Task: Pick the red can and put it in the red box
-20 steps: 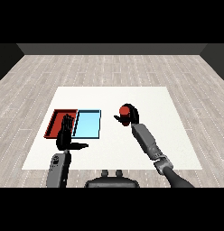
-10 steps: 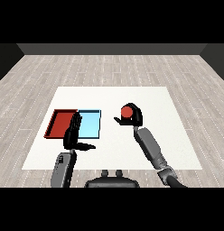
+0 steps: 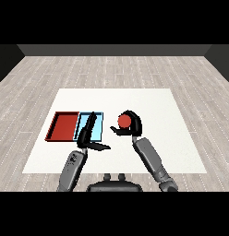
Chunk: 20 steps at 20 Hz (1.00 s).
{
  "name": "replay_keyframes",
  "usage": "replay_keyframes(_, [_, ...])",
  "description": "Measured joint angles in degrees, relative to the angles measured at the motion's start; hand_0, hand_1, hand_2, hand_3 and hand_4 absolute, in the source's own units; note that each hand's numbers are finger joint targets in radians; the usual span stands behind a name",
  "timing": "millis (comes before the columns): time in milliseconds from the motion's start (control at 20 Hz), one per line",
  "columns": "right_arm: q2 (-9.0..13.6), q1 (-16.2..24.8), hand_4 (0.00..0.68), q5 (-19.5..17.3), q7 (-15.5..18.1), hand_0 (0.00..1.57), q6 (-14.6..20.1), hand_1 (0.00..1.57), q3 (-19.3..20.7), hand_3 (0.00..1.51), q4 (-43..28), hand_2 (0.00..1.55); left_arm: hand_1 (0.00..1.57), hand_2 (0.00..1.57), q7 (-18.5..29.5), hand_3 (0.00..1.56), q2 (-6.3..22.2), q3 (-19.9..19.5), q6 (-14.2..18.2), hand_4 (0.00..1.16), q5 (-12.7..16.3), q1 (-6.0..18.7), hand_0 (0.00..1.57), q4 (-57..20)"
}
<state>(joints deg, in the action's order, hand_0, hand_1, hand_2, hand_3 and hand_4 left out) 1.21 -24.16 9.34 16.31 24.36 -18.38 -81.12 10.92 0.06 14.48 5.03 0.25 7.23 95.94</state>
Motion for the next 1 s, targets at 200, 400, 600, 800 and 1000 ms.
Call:
replay_keyframes(200, [-0.7,0.9,0.618,-1.2,-0.4,1.44,-0.8,1.44,-0.4,1.39,-2.6,1.43,0.00,0.00,-0.8,0.00,0.0,4.1,3.8,0.00,0.0,1.5,0.00,-2.5])
replay_keyframes(400, [-1.0,2.7,0.630,-2.6,-1.0,1.44,-1.8,1.44,-0.5,1.40,-6.0,1.44,0.00,0.00,1.0,0.00,0.0,4.5,3.6,0.00,1.4,2.5,0.00,-7.5])
replay_keyframes(600, [-1.1,1.2,0.656,-2.8,-1.4,1.46,-1.9,1.46,-0.3,1.39,-5.8,1.44,0.00,0.00,1.9,0.00,0.0,5.3,4.3,0.00,2.1,2.8,0.00,-10.4])
replay_keyframes(800, [-1.2,1.2,0.654,-3.3,-3.0,1.47,-0.9,1.47,-2.0,1.39,-7.8,1.44,0.00,0.00,2.2,0.00,0.0,6.2,5.0,0.00,3.0,3.7,0.00,-12.3])
replay_keyframes(1000, [-1.2,1.8,0.660,-2.2,0.7,1.46,-2.8,1.46,-1.3,1.38,-5.2,1.43,0.00,0.00,3.5,0.00,-0.1,7.5,6.3,0.00,5.0,5.3,0.00,-15.3])
